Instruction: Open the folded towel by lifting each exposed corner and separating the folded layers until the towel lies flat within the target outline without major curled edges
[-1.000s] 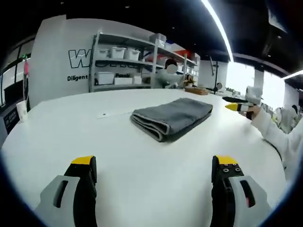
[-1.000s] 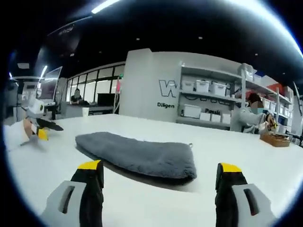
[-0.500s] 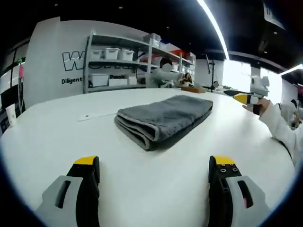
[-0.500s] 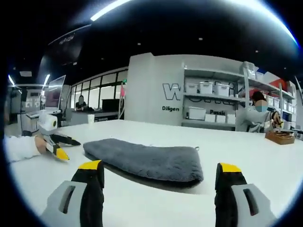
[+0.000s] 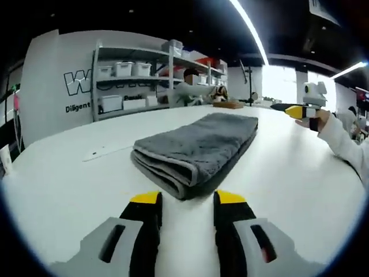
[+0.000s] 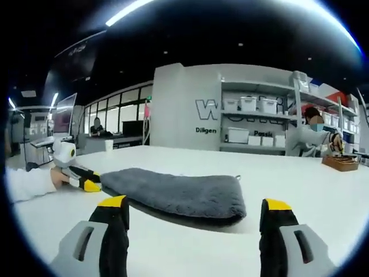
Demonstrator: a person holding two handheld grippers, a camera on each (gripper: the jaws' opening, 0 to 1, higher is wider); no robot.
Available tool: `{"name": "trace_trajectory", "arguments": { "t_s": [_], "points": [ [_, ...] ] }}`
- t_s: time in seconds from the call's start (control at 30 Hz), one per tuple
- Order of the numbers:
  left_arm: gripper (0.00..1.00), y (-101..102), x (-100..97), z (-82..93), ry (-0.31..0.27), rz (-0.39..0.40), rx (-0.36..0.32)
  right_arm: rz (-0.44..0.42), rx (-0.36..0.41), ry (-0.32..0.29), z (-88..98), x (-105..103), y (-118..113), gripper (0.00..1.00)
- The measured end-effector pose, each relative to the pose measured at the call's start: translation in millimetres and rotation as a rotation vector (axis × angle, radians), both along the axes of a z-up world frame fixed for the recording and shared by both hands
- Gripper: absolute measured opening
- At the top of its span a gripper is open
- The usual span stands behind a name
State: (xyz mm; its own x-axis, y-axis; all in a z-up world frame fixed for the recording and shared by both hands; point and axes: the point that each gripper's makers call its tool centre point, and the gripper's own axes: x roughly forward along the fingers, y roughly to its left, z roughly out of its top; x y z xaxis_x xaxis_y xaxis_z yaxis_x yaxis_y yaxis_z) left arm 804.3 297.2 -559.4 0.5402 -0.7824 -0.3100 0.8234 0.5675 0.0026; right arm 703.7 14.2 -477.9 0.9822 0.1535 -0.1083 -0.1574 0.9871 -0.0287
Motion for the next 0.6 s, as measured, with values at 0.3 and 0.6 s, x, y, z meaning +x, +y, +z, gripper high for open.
{"name": "trace_trajectory", "arguments": {
  "t_s": [0.3,0.6],
  "points": [
    [0.04,8,6.8,2.6,0.016,0.005,-0.022,-0.001,0.001,0.008,-2.8,-1,0,0.92],
    [0.01,10,11.8,3.4,0.022,0.003,-0.039,0.002,0.003,0.013,-5.3,-2,0,0.89]
  ]
}}
